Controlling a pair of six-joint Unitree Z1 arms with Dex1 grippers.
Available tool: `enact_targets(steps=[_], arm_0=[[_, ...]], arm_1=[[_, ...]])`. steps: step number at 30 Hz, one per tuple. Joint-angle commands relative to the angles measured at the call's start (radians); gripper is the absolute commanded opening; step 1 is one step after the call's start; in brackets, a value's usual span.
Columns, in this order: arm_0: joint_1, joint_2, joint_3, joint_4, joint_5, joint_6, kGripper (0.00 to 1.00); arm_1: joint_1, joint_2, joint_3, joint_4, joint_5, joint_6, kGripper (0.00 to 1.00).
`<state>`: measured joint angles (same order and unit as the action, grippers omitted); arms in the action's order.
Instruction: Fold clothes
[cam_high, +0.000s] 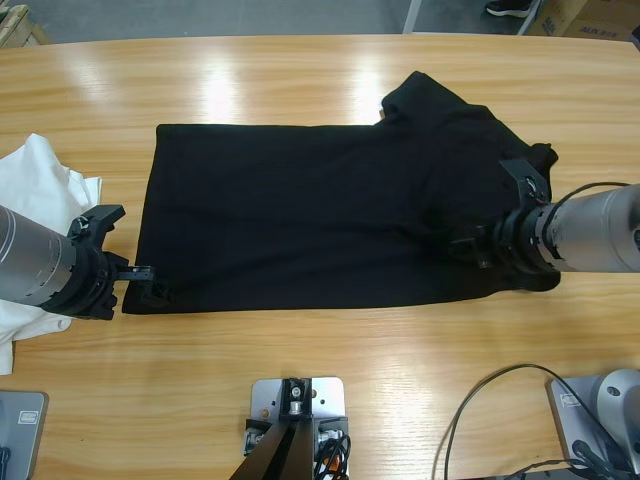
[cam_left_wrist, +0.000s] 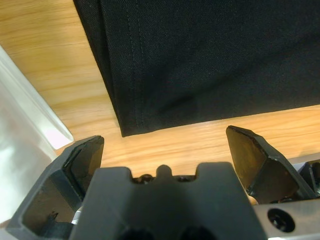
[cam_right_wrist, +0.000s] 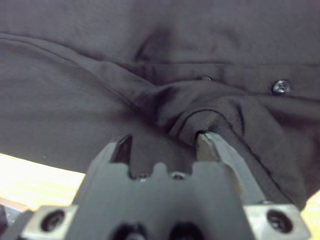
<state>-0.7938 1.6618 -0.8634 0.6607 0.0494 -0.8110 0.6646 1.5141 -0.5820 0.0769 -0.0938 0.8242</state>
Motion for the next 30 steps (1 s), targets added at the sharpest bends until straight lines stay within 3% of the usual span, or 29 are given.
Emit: enact_targets(steps=[1,8,12,16,26,30], arm_0=[[-0.011,0.031,0.033,-0.013,-0.002,-0.019,0.967],[-0.011,0.031,0.037,-0.013,-0.003,-0.019,0.968],[-0.011,0.034,0.035,-0.015,-0.003,-0.017,0.967],[-0.011,0.041,0.036,-0.021,-0.003,-0.019,0.968],[-0.018,0.038,0.046,-0.026,-0.003,-0.025,0.968],[-0.029,0.041,0.048,-0.031,-0.003,-0.037,0.968]], arm_1=[[0.007,0.12,0.107,-0.136,0.023,-0.023,0.394],[-0.002,0.12,0.126,-0.134,-0.014,-0.025,0.37],[-0.012,0.063,0.109,-0.116,-0.022,-0.087,0.0],[-0.015,-0.034,0.04,0.001,-0.055,-0.114,0.0],[-0.044,-0.044,0.003,0.026,0.009,-0.143,0.0],[-0.051,-0.134,-0.137,0.207,0.048,-0.13,0.0]])
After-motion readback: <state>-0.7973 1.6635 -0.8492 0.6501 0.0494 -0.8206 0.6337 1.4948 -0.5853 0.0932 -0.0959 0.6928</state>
